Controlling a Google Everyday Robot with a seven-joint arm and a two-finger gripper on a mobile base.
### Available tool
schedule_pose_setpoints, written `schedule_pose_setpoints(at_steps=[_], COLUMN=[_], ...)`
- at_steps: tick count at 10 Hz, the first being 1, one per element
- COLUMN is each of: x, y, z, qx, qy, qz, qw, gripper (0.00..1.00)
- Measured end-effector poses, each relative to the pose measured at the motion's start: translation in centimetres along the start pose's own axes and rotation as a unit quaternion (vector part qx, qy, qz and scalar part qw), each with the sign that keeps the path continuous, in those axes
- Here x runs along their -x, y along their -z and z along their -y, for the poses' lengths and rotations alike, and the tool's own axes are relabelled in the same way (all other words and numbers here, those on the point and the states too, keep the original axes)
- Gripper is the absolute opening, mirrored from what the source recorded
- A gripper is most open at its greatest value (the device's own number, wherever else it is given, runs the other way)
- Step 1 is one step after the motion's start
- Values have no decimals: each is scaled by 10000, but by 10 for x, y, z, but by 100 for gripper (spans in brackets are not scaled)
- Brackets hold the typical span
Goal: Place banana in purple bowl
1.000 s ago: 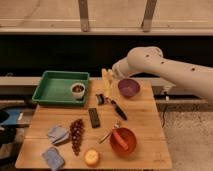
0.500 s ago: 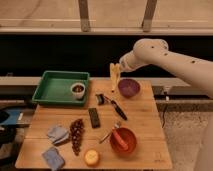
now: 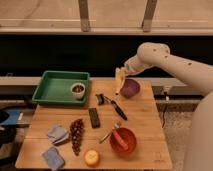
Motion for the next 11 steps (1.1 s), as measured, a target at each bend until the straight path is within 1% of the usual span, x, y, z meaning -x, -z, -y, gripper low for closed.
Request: schedule_pose_setpoints(at_steps=[1, 3, 6, 9, 10, 11], x=[-2, -12, -10, -11, -10, -9], y=[-4, -10, -12, -11, -11, -9], z=[5, 24, 21, 22, 22, 29], qx=[5, -9, 20, -14, -92, -205], qy=[-62, -204, -167, -155, -184, -256], qz=[27, 184, 203, 206, 240, 277], qw=[10000, 9996, 9997, 9997, 9995, 9991], gripper=[0, 0, 0, 0, 0, 0])
